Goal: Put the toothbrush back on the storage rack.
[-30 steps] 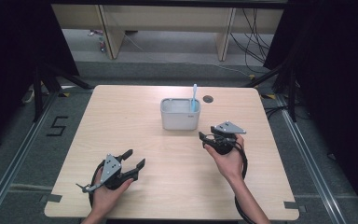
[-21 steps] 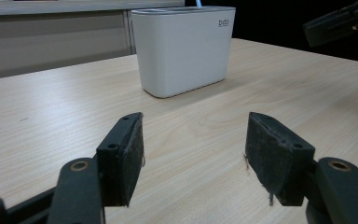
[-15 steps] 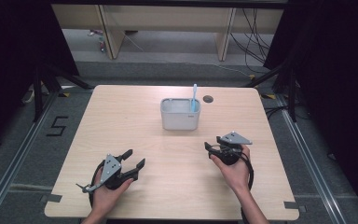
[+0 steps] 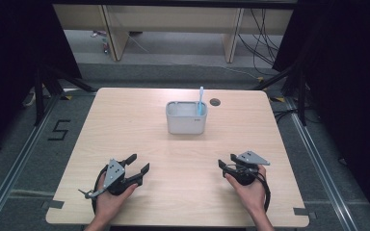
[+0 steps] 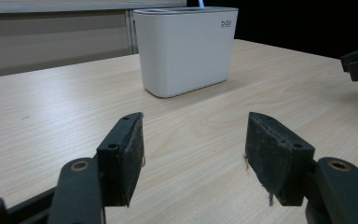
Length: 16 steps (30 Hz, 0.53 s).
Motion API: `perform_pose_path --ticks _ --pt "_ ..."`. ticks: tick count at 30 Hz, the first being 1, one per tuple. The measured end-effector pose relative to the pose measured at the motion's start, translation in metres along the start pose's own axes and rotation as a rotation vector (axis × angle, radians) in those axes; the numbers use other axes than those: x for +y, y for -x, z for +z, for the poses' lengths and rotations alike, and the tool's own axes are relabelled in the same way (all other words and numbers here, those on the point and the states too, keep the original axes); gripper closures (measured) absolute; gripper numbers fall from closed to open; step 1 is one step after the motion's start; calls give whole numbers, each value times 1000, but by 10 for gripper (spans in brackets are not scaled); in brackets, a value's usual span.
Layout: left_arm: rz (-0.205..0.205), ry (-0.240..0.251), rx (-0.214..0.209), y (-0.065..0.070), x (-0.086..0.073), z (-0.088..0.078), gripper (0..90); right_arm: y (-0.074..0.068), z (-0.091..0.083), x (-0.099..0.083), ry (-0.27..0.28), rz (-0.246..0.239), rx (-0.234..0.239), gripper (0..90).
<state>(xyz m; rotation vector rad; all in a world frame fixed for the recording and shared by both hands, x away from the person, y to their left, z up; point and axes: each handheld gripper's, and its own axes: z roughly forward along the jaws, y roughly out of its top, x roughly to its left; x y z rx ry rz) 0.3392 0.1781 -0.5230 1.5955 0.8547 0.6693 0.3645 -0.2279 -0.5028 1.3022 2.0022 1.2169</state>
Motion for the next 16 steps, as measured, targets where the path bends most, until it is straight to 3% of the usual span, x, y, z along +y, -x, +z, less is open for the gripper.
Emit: perform_pose_path --ticks 2,3,4,6,10,16 --pt "0 0 0 0 0 0 367 -1 -2 -1 -7 17 16 428" --pt "0 0 0 0 0 0 367 3 -4 -4 5 -23 14 430" --pt "0 1 0 0 0 0 367 3 -4 -4 5 -23 14 430" --pt "0 0 0 0 0 0 368 4 -6 -7 22 5 36 433" --pt "1 -2 -2 0 0 0 368 3 -5 -10 34 -1 13 433" --pt "-5 -6 -3 -1 0 0 367 2 -3 -13 46 -6 17 445"
